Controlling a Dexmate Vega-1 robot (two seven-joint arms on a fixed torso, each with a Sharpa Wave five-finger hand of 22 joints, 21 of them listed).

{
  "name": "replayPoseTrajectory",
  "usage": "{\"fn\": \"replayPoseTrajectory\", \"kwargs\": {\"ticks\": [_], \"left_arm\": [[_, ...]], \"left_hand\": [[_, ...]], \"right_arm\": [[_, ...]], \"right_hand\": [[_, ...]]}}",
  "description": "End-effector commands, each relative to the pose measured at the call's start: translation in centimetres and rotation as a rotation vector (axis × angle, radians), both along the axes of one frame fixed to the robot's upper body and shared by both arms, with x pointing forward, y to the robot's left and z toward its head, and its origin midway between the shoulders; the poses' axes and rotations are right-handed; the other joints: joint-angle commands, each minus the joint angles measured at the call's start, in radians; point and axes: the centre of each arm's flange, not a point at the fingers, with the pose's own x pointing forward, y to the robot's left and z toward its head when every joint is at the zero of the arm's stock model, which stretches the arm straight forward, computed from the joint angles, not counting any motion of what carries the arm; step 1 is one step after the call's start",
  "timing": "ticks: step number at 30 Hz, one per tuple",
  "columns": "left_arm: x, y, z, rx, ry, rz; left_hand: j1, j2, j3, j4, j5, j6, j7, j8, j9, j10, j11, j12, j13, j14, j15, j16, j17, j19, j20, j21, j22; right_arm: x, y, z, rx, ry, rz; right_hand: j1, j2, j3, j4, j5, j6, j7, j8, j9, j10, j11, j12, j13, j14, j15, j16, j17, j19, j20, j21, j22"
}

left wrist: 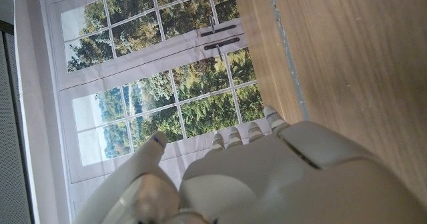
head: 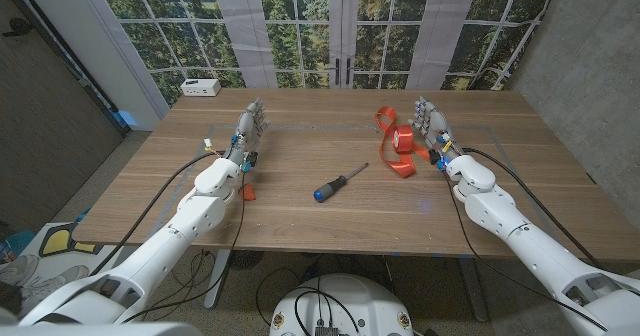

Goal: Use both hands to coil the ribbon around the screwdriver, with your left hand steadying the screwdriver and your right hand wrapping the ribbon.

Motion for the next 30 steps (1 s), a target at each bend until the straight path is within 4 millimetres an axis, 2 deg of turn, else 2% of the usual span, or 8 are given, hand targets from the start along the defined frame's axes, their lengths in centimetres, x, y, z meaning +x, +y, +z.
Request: {"fn": "replayPoseTrajectory", "kwargs": {"ticks": [1, 6, 9, 17, 30], "left_arm": [[-1.1, -0.2, 1.0, 0.085, -0.115, 0.100], [-1.8, -0.5, 1.5, 0.098, -0.184, 0.149], [-2.2, -0.8, 1.8, 0.143, -0.197, 0.167], [-3.3, -1.7, 2.5, 0.255, -0.237, 0.192], [-5.2, -3.4, 3.6, 0.435, -0.288, 0.198]], "left_hand": [[0.084, 0.008, 0.031, -0.086, -0.019, 0.045, 0.001, 0.011, 0.003, 0.046, 0.001, 0.020, 0.005, 0.117, -0.002, 0.010, 0.004, 0.068, 0.017, 0.012, 0.004], [0.142, 0.019, 0.052, -0.144, -0.028, 0.133, 0.022, 0.017, 0.004, 0.147, -0.003, 0.039, 0.008, 0.196, -0.018, 0.011, 0.005, 0.121, 0.027, 0.024, 0.008], [0.162, 0.022, 0.058, -0.165, -0.030, 0.170, 0.030, 0.020, 0.005, 0.183, -0.007, 0.044, 0.008, 0.231, -0.026, 0.013, 0.005, 0.136, 0.032, 0.028, 0.010], [0.176, 0.024, 0.062, -0.179, -0.029, 0.194, 0.026, 0.020, 0.005, 0.199, -0.007, 0.044, 0.009, 0.249, -0.026, 0.011, 0.005, 0.148, 0.033, 0.031, 0.011], [0.181, 0.024, 0.062, -0.185, -0.029, 0.207, 0.028, 0.018, 0.006, 0.213, -0.003, 0.043, 0.009, 0.262, -0.027, 0.011, 0.006, 0.153, 0.034, 0.032, 0.011]], "right_arm": [[-0.2, 0.0, 0.0, -0.009, 0.008, 0.011], [-0.5, 0.0, 0.0, -0.019, 0.011, 0.013], [-0.7, -0.1, 0.0, -0.017, 0.007, 0.015], [-1.3, -0.1, -0.1, -0.018, 0.002, 0.013], [-2.3, -0.3, -0.5, -0.019, -0.004, 0.017]], "right_hand": [[0.027, 0.011, 0.011, -0.021, 0.001, 0.018, -0.003, 0.007, 0.005, 0.017, 0.017, 0.013, 0.005, 0.037, 0.014, 0.014, 0.002, 0.011, 0.024, -0.002, 0.006], [0.042, 0.021, 0.016, -0.035, -0.006, 0.034, -0.004, 0.011, 0.005, 0.049, 0.038, 0.023, 0.006, 0.065, 0.019, 0.025, 0.004, 0.024, 0.034, -0.006, 0.007], [0.045, 0.024, 0.016, -0.039, -0.010, 0.044, -0.003, 0.013, 0.006, 0.067, 0.046, 0.028, 0.007, 0.077, 0.022, 0.031, 0.006, 0.028, 0.036, -0.009, 0.007], [0.051, 0.030, 0.016, -0.046, -0.016, 0.063, 0.003, 0.017, 0.006, 0.082, 0.060, 0.031, 0.008, 0.089, 0.023, 0.037, 0.010, 0.036, 0.042, -0.014, 0.008], [0.056, 0.033, 0.016, -0.053, -0.021, 0.079, 0.009, 0.020, 0.007, 0.093, 0.061, 0.033, 0.009, 0.100, 0.023, 0.042, 0.013, 0.041, 0.045, -0.018, 0.008]]}}
